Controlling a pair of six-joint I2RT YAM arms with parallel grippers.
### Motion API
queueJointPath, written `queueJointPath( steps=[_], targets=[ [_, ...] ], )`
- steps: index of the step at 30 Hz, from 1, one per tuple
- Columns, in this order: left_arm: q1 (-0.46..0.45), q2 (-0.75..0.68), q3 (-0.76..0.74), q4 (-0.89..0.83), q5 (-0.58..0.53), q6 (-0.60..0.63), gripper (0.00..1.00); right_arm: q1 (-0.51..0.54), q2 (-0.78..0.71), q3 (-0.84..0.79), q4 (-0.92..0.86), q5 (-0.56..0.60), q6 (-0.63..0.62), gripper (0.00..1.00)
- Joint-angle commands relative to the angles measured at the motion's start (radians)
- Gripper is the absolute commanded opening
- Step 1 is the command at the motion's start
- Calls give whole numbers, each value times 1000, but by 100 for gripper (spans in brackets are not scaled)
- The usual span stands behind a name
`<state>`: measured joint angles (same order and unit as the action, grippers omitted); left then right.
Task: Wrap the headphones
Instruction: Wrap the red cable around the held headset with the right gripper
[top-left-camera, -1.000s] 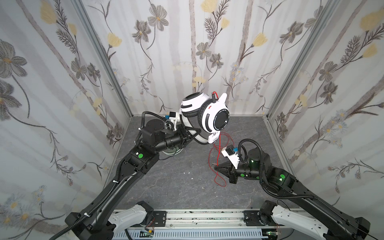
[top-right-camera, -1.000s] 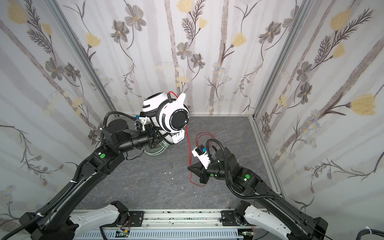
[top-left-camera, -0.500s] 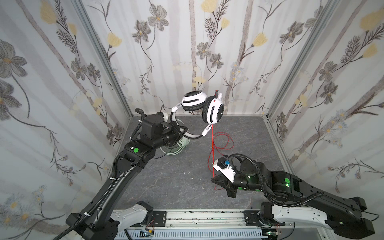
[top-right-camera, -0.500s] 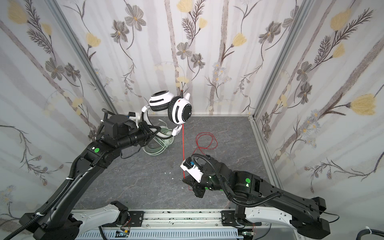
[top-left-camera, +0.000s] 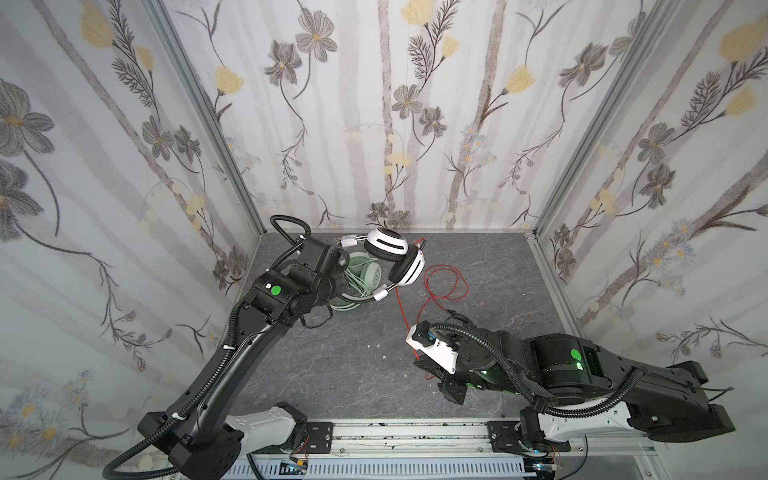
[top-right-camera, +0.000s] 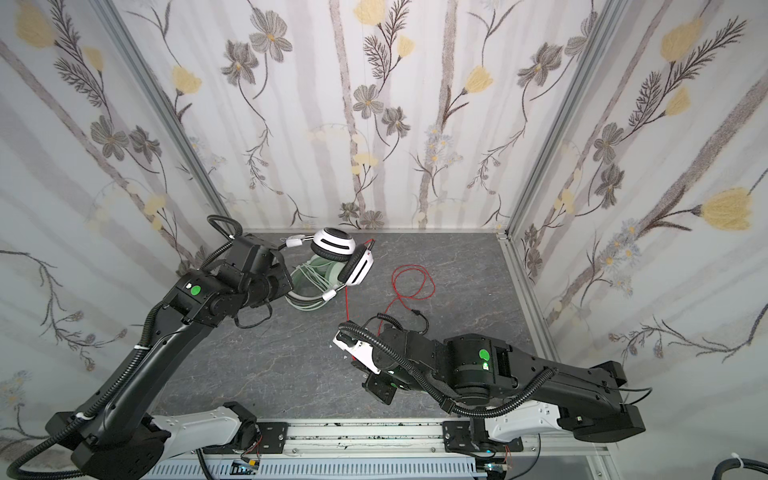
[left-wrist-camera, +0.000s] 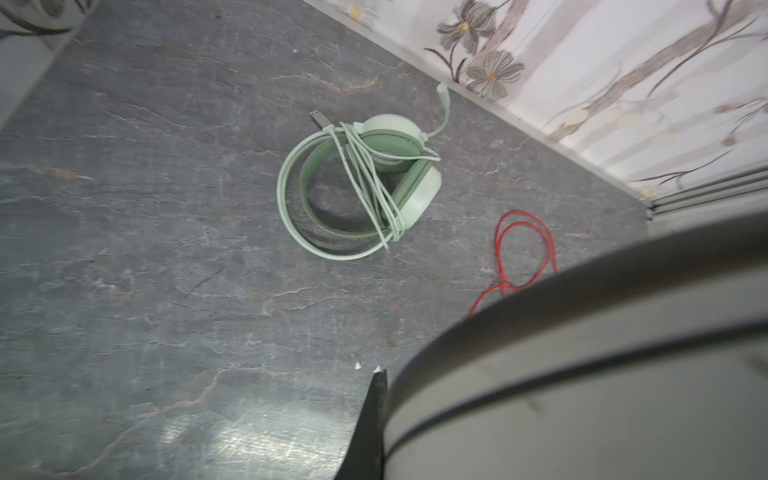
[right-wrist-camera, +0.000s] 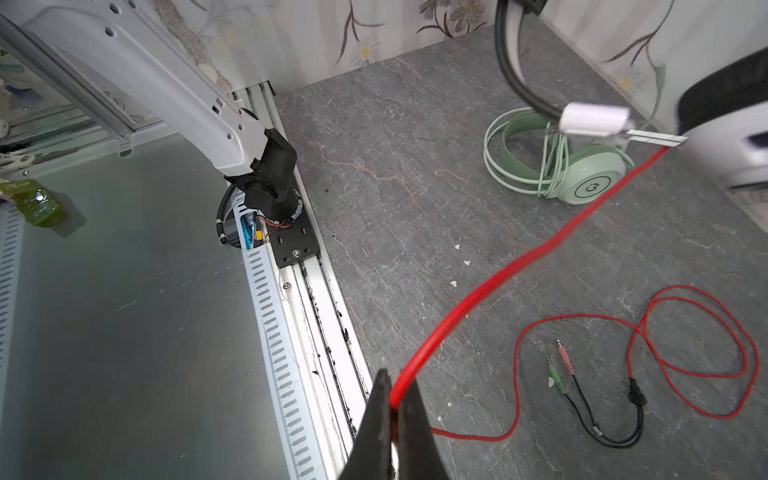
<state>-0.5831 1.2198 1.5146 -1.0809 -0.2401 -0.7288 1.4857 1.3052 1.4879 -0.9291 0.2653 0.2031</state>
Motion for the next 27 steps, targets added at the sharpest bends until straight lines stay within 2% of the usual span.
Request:
queueJointPath(
  steps=[1,7,13,16,22,27],
  targets=[
    [-34,4,4,-23,-103,113,0,5,25,64,-103,105,-26,0],
    [-119,19,11,-58,-41,286,0,-5,40,130,-228,261,-35,0],
    [-252,121,68,-178,-76,346,0,-31,38,169,-333,410,-76,0],
    [-326,171,91,-219,-88,361,0,-77,-1,153,-297,456,-131,0],
    [-429,182,64,-173,-42,405,0,-295,-77,87,-131,373,-284,0],
    [-475,166,46,-145,19,439,0,-341,-103,-8,6,333,-412,0]
  ],
)
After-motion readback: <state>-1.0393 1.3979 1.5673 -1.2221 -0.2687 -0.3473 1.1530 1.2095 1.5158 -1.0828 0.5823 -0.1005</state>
